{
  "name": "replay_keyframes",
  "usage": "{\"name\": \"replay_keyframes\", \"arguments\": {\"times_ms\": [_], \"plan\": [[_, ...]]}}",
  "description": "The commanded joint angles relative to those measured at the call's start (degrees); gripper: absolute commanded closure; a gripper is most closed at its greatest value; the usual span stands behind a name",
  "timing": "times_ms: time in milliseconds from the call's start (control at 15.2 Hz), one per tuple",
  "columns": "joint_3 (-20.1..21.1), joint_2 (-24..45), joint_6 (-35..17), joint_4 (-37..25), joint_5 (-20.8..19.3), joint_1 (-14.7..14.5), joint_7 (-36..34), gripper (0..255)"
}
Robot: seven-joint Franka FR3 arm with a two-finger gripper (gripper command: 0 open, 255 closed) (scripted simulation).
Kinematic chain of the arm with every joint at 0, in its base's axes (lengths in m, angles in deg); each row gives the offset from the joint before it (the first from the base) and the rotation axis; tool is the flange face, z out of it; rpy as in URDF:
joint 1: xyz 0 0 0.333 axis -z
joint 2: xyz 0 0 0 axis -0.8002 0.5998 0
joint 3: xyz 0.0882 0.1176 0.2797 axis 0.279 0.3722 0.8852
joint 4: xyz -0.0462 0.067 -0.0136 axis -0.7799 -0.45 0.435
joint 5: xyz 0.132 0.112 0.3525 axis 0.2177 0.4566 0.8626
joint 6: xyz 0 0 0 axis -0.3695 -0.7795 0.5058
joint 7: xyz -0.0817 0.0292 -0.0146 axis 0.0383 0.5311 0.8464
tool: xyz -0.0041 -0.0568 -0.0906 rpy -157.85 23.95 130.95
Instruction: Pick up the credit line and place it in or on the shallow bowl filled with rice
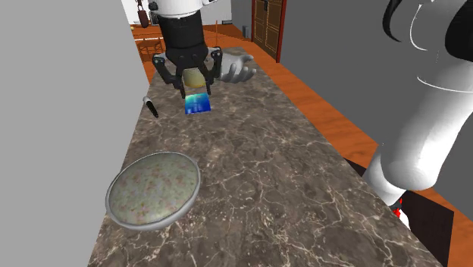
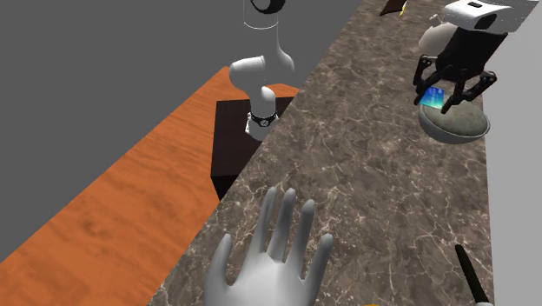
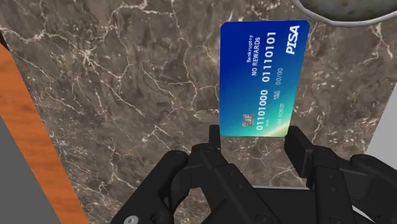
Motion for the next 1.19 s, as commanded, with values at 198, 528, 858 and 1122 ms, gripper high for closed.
{"name": "replay_keyframes", "arguments": {"times_ms": [198, 528, 858, 1122], "plan": [[3.73, 10.31, 4.92, -11.58, -6.77, -7.63, -8.93, 255], [4.07, 23.73, 13.2, -30.3, -15.85, -20.95, -15.24, 255], [3.52, 27.01, 13.12, -33.07, -17.54, -24.5, -17.0, 255], [4.43, 23.96, 7.84, -24.43, -15.36, -20.74, -17.98, 255]]}}
